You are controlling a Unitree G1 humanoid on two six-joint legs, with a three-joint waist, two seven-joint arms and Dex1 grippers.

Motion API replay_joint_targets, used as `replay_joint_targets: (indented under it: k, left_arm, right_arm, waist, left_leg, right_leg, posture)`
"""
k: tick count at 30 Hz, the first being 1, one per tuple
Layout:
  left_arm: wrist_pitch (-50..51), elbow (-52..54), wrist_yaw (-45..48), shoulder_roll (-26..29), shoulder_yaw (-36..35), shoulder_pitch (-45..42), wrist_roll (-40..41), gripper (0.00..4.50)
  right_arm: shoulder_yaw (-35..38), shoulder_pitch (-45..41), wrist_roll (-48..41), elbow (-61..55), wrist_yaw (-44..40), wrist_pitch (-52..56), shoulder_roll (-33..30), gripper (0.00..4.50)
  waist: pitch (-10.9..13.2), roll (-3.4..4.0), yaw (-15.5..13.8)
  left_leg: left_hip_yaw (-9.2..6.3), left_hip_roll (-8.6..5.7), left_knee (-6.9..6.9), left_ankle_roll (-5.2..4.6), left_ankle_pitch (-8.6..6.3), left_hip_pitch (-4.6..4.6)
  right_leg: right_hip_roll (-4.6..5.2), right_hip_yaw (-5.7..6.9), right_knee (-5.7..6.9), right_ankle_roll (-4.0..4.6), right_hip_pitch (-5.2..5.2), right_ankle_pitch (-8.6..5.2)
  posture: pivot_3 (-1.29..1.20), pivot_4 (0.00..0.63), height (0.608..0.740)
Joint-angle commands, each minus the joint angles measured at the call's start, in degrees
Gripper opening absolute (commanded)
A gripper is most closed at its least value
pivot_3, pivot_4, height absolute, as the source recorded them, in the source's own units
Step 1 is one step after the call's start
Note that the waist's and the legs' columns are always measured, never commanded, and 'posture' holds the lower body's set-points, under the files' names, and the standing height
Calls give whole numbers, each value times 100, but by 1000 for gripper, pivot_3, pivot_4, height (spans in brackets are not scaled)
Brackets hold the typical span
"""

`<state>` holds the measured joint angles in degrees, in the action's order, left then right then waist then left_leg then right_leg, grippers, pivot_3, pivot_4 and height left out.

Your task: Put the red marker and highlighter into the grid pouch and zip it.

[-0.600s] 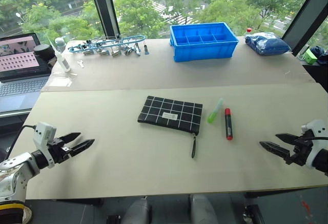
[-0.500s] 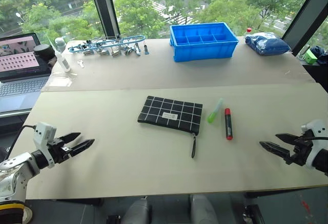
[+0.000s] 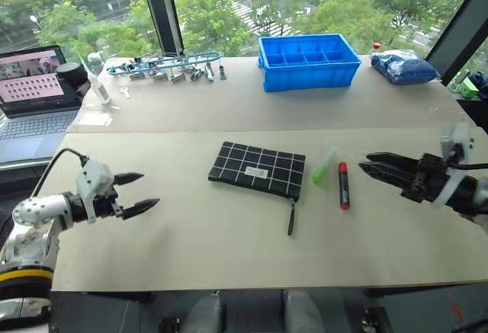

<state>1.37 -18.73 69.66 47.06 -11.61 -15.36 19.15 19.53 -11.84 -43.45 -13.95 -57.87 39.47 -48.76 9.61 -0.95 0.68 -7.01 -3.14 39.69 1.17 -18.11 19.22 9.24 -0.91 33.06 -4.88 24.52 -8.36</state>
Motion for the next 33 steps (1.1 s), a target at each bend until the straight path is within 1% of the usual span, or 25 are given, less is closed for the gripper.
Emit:
replay_joint_targets:
  k: [1, 2, 3, 5, 6, 8, 10, 11, 12, 15, 18, 21, 24, 28, 33]
  left_arm:
    - [-269, -24, 302, 20, 243, -294, -84, 4500]
    - [-304, -41, 348, -1, 300, -359, -99, 4500]
    - [-342, -80, 384, -19, 370, -436, -137, 4500]
    - [-494, -215, 422, -63, 550, -577, -281, 4500]
    - [-541, -264, 431, -80, 604, -622, -319, 4500]
    - [-603, -356, 416, -140, 663, -709, -344, 4500]
    - [-676, -441, 392, -222, 731, -827, -378, 4500]
    - [-709, -490, 385, -250, 755, -881, -391, 4500]
    - [-757, -543, 379, -276, 774, -930, -406, 4500]
    - [-862, -654, 360, -337, 816, -1021, -442, 4500]
    - [-953, -684, 322, -433, 859, -1067, -469, 4500]
    - [-983, -665, 304, -475, 856, -1054, -472, 4500]
    - [-984, -616, 276, -487, 861, -1036, -466, 4500]
    - [-982, -560, 237, -478, 837, -1009, -449, 4500]
    - [-962, -497, 200, -462, 814, -977, -427, 4500]
  right_arm:
    - [-893, -391, 36, -479, -44, 149, 186, 461]
    - [-1140, -480, 136, -527, -62, 136, 219, 148]
    - [-1501, -626, 459, -473, -13, -10, 278, 8]
    - [-2653, -1330, 2002, 397, 719, -646, 686, 8]
    - [-2991, -1555, 2464, 706, 910, -866, 825, 8]
    - [-3355, -1856, 2877, 1029, 934, -1082, 1018, 8]
    - [-3602, -2041, 2994, 1018, 542, -1281, 1043, 8]
    - [-3679, -2093, 3020, 983, 345, -1370, 1013, 8]
    - [-3744, -2131, 3061, 961, 173, -1456, 970, 8]
    - [-3860, -2205, 3263, 1008, -99, -1665, 881, 8]
    - [-3930, -2394, 3375, 1106, -363, -1775, 867, 8]
    - [-3792, -2480, 3075, 1014, -682, -1529, 939, 8]
    - [-3979, -2398, 3174, 919, -1065, -1584, 771, 8]
    - [-4252, -2398, 3600, 1108, -1141, -1765, 713, 8]
    - [-4452, -2479, 4035, 1365, -1020, -1955, 854, 8]
  waist:
    - [0, 0, 11]
    - [0, 0, 14]
    - [0, 0, 31]
    - [0, -2, 72]
    - [-2, -7, 117]
    - [1, -9, 123]
    - [1, -8, 101]
    - [1, -8, 102]
    - [1, -8, 107]
    - [1, -8, 129]
    - [1, -8, 162]
    - [1, -9, 179]
    - [1, -9, 184]
    - [1, -9, 180]
    - [1, -9, 180]
  left_leg:
    - [0, -1, 0, 0, 0, -1]
    - [0, 0, -1, 0, 0, 1]
    - [0, 0, -1, 0, 0, 1]
    - [0, 0, -1, 0, 0, 4]
    - [1, 0, -1, 0, 0, 1]
    - [2, -2, 0, 3, 2, 7]
    - [0, -1, -2, 5, 3, 21]
    - [0, -2, -2, 11, 6, 42]
    - [-1, -2, 3, 43, 24, 64]
    - [0, -12, 9, 55, 26, 83]
    - [1, -12, 8, 51, 18, 84]
    - [1, -8, 7, 50, 17, 84]
    - [0, -6, 7, 48, 16, 83]
    - [1, -7, 9, 47, 15, 83]
    - [1, -7, 9, 48, 16, 83]
  right_leg:
    - [0, 0, 1, -1, 0, 0]
    - [0, 0, 2, -1, 1, -1]
    - [-1, 0, 3, 1, 1, 1]
    - [-2, 0, 5, 5, 7, 3]
    - [-3, 0, 7, 4, 7, 3]
    - [-2, -1, 5, -6, 11, -2]
    - [-2, -1, 11, 18, 43, 12]
    - [-2, 0, 18, 23, 63, 14]
    - [-2, 2, 20, 25, 81, 17]
    - [8, 7, 3, 20, 84, 21]
    - [7, 11, 1, 18, 87, 20]
    - [5, 12, 3, 18, 89, 20]
    - [2, 12, 5, 18, 89, 20]
    - [3, 12, 6, 18, 87, 20]
    - [3, 11, 7, 18, 89, 20]
  posture:
    - [0, 150, 740]
    - [0, 150, 740]
    - [0, 150, 740]
    - [0, 150, 740]
    - [0, 150, 740]
    - [0, 150, 740]
    - [0, 150, 740]
    - [0, 150, 740]
    - [0, 150, 740]
    - [0, 150, 740]
    - [0, 150, 740]
    - [0, 150, 740]
    - [0, 150, 740]
    - [0, 150, 740]
    - [0, 150, 740]
